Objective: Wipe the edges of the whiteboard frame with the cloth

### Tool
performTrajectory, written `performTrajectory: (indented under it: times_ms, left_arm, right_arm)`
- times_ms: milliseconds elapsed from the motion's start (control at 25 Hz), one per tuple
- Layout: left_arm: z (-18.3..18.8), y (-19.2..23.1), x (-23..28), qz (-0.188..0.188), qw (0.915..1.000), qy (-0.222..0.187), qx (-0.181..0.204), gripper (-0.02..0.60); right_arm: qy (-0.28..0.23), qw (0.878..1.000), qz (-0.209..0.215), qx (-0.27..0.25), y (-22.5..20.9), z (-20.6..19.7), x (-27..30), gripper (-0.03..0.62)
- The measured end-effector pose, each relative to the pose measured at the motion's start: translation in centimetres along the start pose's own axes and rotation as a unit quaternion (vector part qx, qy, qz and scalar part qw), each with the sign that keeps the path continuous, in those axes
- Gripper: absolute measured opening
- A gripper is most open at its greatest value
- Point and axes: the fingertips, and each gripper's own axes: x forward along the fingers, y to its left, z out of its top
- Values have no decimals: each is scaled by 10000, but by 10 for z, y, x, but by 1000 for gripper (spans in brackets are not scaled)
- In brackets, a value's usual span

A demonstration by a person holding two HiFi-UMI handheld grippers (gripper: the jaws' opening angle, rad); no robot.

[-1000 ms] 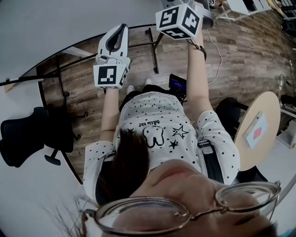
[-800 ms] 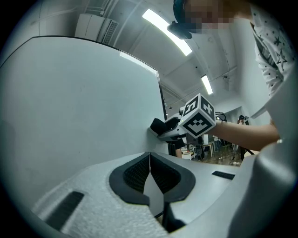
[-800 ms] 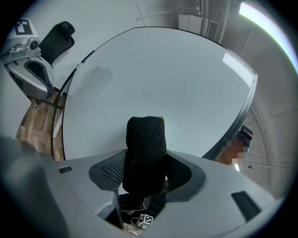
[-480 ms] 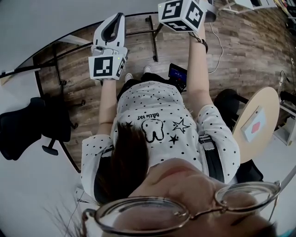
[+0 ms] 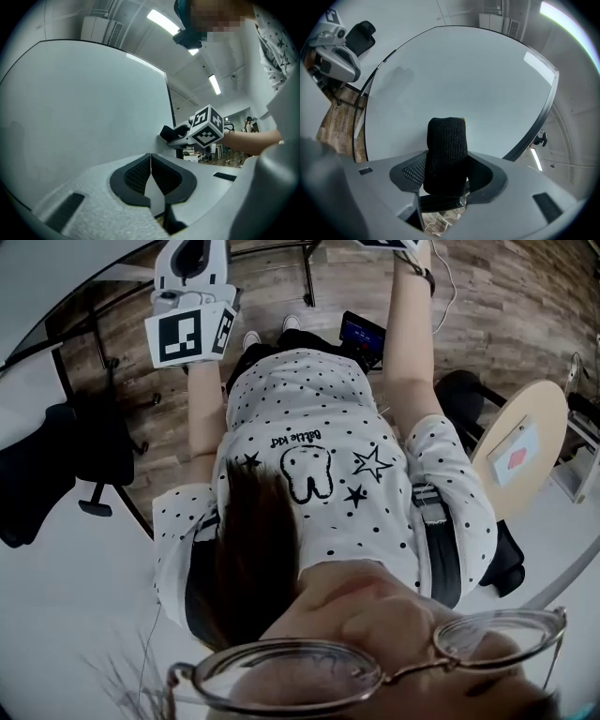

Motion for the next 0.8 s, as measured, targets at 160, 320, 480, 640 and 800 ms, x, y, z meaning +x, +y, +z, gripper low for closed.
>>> performTrajectory:
  times_ms: [160, 320, 480, 640, 800]
  left_arm:
    - [5, 2, -4, 36, 10000, -18, -13, 20]
    - [7, 3, -5, 60, 10000, -37, -1, 20]
    - [4, 3, -6, 75, 10000, -22, -9, 20]
    - [-1, 2, -7, 88, 10000, 18, -10, 20]
    - [-3, 3, -9, 119, 9999, 13, -6, 20]
  right_arm:
    - [1, 10000, 1, -5, 7, -4, -1, 238]
    - [0, 10000, -2, -10, 14, -8, -1, 238]
    - [-1, 10000, -9, -16, 21, -13, 0, 238]
    - [6, 10000, -5, -23, 27, -18, 1, 238]
    - [38, 10000, 38, -28, 35, -24, 3, 238]
